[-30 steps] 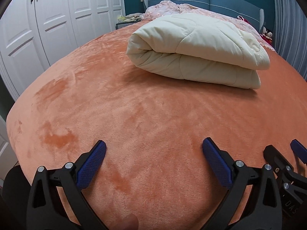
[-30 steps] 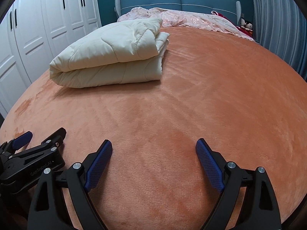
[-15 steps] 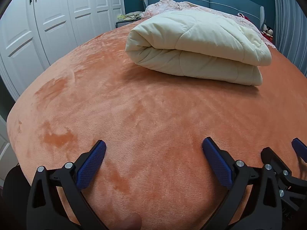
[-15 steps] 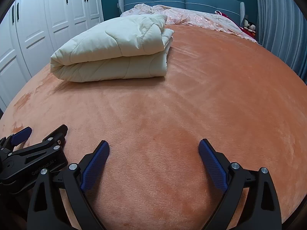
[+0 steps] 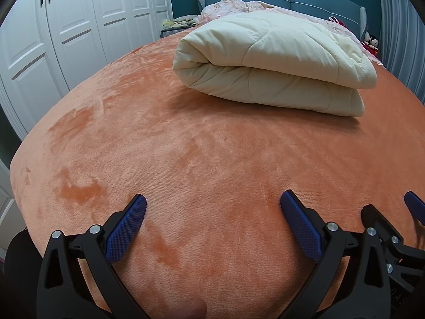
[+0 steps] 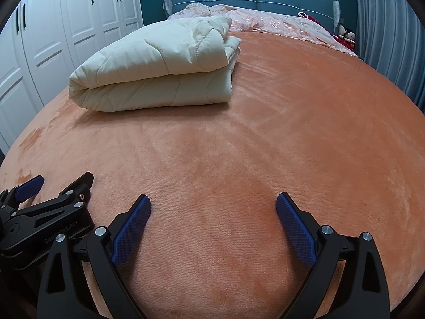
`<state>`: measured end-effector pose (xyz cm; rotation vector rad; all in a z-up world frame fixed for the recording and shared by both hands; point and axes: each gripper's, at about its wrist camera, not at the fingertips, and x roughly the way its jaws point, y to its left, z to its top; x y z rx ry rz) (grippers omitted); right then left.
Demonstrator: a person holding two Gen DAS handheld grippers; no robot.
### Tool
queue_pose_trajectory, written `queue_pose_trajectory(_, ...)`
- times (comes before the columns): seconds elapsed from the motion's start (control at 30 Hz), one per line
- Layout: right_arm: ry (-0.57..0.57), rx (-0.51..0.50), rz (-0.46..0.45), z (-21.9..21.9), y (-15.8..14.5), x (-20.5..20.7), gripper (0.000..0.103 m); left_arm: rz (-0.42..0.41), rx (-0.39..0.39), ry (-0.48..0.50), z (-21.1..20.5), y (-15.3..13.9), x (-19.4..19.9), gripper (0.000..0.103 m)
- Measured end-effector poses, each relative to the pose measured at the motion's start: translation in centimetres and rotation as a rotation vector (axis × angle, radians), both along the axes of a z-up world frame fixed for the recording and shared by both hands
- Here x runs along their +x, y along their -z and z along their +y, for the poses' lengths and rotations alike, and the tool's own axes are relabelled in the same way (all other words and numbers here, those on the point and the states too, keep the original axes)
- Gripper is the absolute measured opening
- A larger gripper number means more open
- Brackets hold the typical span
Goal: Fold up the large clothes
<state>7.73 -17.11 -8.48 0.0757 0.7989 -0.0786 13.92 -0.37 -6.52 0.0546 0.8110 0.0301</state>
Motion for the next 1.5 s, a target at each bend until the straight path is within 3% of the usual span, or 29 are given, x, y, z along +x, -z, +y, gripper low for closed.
queue_pose_trajectory(1.5,-0.003,0.004,0.009,0.13,0.39,0.21,0.098,0.001,-0.005,0.001,0.19,0.10,0.05,0.098)
